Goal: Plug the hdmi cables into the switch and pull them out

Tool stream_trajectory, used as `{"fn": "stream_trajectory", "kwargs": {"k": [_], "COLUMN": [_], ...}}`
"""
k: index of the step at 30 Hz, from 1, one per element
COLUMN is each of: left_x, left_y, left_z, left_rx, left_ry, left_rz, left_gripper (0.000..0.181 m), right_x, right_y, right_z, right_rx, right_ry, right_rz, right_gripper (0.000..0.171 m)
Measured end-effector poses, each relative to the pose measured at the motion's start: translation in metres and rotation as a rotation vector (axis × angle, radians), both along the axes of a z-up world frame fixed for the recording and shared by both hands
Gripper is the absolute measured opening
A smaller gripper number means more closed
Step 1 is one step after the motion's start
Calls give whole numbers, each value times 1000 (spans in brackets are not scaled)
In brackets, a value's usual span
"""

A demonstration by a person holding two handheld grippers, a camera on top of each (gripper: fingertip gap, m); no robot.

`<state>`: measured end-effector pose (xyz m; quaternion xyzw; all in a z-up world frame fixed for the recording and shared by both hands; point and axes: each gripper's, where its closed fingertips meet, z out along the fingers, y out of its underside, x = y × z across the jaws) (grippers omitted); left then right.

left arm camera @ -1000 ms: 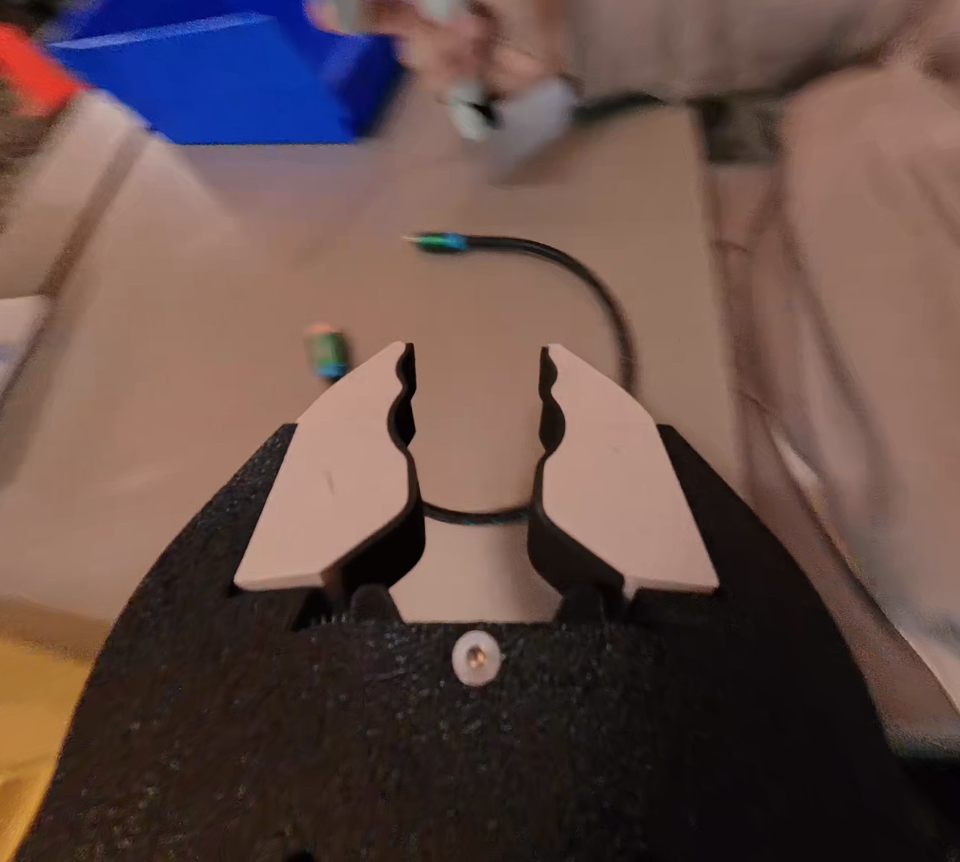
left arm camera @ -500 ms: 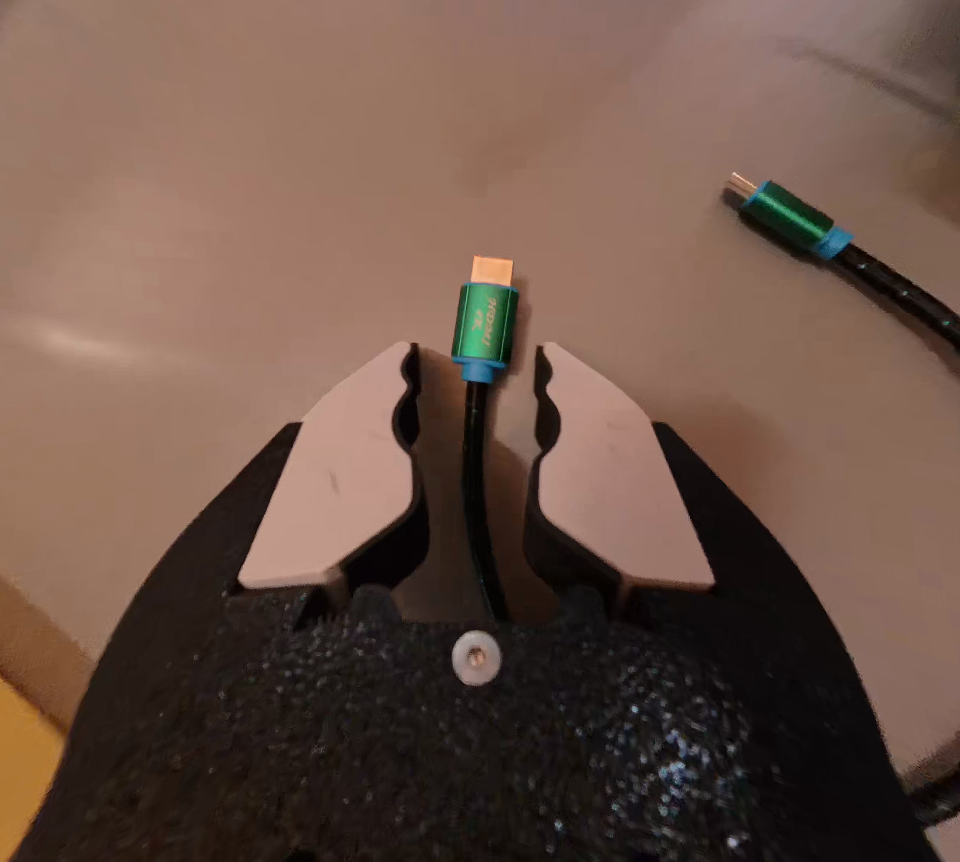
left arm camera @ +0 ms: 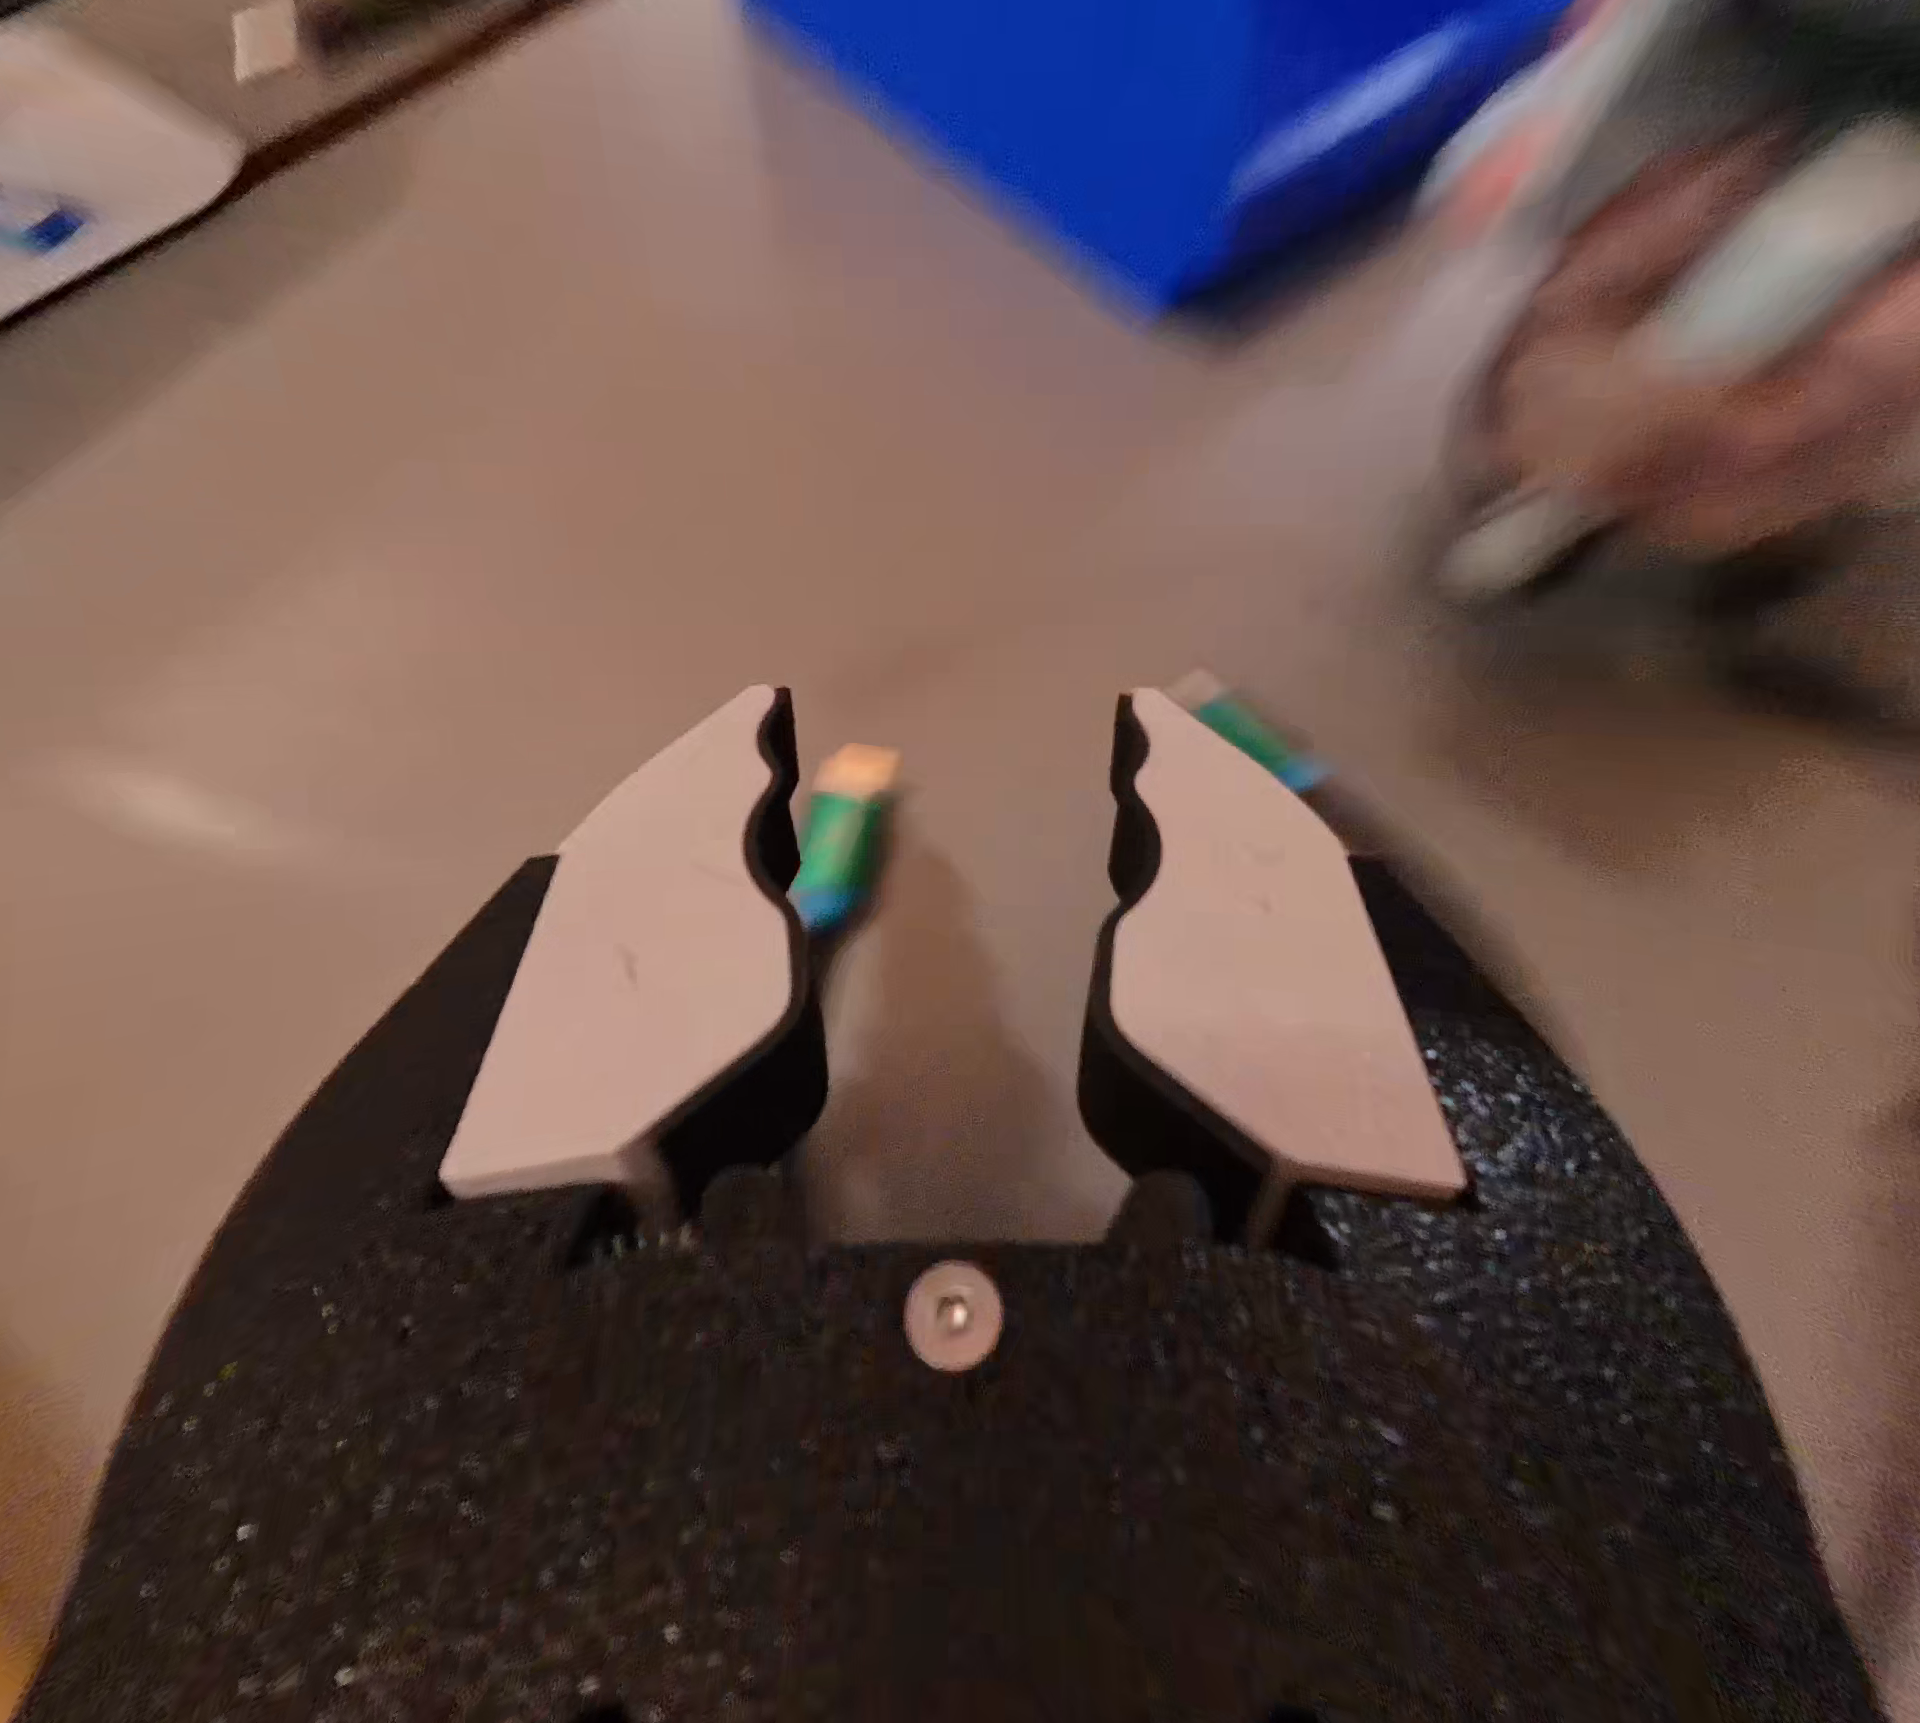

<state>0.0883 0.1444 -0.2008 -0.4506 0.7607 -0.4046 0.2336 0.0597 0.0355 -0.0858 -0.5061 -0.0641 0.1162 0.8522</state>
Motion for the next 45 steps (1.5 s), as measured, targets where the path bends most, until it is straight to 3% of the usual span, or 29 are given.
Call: {"fn": "stream_trajectory", "kwargs": {"k": [1, 4, 7, 11, 15, 17, 18, 26, 36, 45], "left_x": [-7, -37, -55, -74, -57, -48, -46, -47, -51, -46], "left_y": [-22, -81, -111, -118, -113, -107, -105, -90, -90, -87], "left_z": [22, 68, 67, 91, 86, 88, 86, 64, 62, 61], "left_rx": [-162, -652, -909, -1183, -1147, -1160, -1146, -1091, -920, -907], "left_ry": [-33, 50, 264, 282, 231, 229, 245, 431, 446, 485], "left_rz": [-52, -282, -449, -636, -515, -458, -441, -271, -249, -209], "left_gripper": [58, 52, 58, 59, 50, 27, 26, 17, 14, 14], "right_x": [-1, -5, -10, -5, -5, -10, -11, -11, -14, -7], "right_y": [1, 4, 7, 7, 10, 18, 20, 39, 45, 50], "right_z": [0, 1, 3, 0, -6, -13, -14, -43, -46, -55], "right_rx": [0, 6, 24, 5, -34, -83, -86, -285, -305, -351], "right_ry": [-3, -18, -18, -45, -93, -137, -150, -250, -299, -429], "right_rz": [0, 7, 16, -41, -65, -77, -88, -175, -218, -328], "right_gripper": [71, 71, 72, 71, 72, 72, 71, 71, 74, 73]}}
